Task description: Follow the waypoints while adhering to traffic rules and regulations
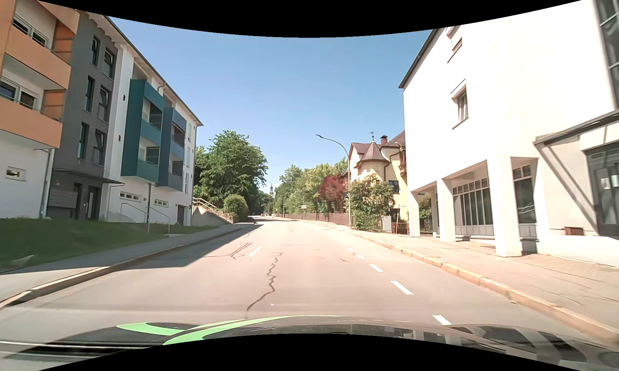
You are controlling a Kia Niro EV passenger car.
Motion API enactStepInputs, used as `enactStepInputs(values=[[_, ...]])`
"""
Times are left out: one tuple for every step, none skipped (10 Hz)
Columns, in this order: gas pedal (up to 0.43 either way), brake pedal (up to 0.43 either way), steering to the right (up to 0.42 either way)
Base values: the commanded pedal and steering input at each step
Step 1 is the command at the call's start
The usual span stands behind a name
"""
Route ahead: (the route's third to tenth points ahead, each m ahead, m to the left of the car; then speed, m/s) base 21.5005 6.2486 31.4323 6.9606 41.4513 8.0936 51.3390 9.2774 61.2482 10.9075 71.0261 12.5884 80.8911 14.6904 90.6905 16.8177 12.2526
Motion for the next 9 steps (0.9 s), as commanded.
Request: enactStepInputs(values=[[0.220, 0.000, -0.016], [0.220, 0.000, -0.016], [0.220, 0.000, -0.016], [0.220, 0.000, -0.015], [0.220, 0.000, -0.014], [0.220, 0.000, -0.013], [0.220, 0.000, -0.013], [0.220, 0.000, -0.013], [0.220, 0.000, -0.013]])
